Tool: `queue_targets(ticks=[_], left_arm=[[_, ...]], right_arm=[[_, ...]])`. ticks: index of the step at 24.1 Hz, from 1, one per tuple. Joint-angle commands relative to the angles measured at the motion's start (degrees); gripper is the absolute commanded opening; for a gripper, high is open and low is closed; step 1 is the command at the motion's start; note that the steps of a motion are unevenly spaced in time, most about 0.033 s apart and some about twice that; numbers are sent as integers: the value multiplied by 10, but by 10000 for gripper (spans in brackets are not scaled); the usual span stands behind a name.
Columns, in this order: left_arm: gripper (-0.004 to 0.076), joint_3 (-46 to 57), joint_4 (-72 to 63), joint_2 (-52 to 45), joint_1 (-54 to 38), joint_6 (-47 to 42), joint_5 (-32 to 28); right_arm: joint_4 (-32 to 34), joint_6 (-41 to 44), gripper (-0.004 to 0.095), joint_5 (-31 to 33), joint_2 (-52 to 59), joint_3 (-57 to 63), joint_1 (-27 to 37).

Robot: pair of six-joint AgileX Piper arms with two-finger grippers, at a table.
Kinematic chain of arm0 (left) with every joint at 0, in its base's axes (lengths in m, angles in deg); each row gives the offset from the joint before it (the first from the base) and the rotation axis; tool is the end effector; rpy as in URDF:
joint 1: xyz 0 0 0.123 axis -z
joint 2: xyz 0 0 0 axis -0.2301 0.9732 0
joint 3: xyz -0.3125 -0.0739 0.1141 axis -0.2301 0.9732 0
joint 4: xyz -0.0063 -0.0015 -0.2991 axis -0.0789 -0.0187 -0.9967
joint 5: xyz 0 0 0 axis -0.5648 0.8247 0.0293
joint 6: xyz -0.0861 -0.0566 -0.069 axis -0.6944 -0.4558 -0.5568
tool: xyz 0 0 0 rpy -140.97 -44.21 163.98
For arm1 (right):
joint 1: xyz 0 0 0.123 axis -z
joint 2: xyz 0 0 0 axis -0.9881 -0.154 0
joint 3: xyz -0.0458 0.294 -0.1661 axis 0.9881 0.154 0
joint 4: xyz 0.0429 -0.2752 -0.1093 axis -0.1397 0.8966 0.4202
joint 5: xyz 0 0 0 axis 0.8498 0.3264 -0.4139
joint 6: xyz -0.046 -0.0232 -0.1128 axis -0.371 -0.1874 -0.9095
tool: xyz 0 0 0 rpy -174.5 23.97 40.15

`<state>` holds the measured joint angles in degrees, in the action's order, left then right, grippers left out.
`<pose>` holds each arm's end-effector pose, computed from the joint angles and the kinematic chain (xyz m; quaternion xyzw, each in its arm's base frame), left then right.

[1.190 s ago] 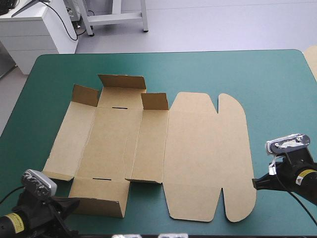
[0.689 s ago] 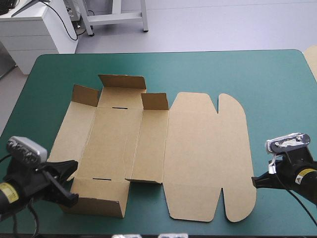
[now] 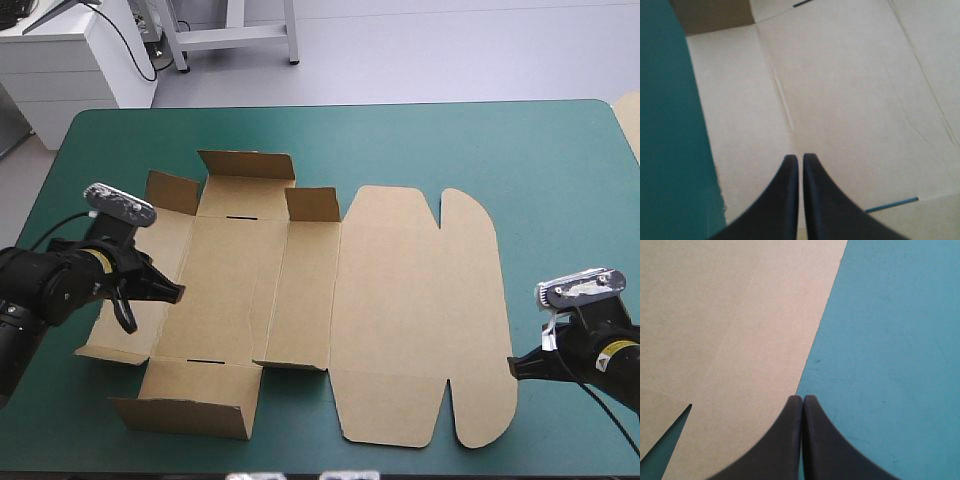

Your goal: Fold the box

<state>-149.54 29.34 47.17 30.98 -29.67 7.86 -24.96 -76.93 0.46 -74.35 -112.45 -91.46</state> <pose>0.2286 -0.0570 0.3972 0.2012 0.9214 0.0343 0.3308 0.1291 0.0194 0.3595 -0.1218 0.9233 0.0001 0.3643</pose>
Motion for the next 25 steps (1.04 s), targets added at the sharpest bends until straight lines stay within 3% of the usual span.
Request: queue_targets(ticks=[1, 6, 11, 15, 18, 23, 25], left_arm=[[20, -39, -37, 0, -67, 41, -32], [20, -43, -221, 5, -216, 185, -14], [20, -43, -428, 48, -407, 373, 94], [20, -43, -498, 102, -536, 438, 143], [20, -43, -522, 140, -589, 442, 143], [13, -43, -533, 247, -616, 463, 114], [53, -43, -533, 277, -616, 484, 108]], right_arm=[[3, -1, -20, -32, 0, -13, 3], [3, -1, -20, -34, 0, -13, 3], [6, -20, -21, -34, 0, -13, 3], [6, -25, -21, -34, 0, -13, 3], [12, -29, -21, -34, 0, -13, 3], [12, -29, -21, -33, 0, -13, 3], [12, -29, -21, -33, 0, -13, 3]])
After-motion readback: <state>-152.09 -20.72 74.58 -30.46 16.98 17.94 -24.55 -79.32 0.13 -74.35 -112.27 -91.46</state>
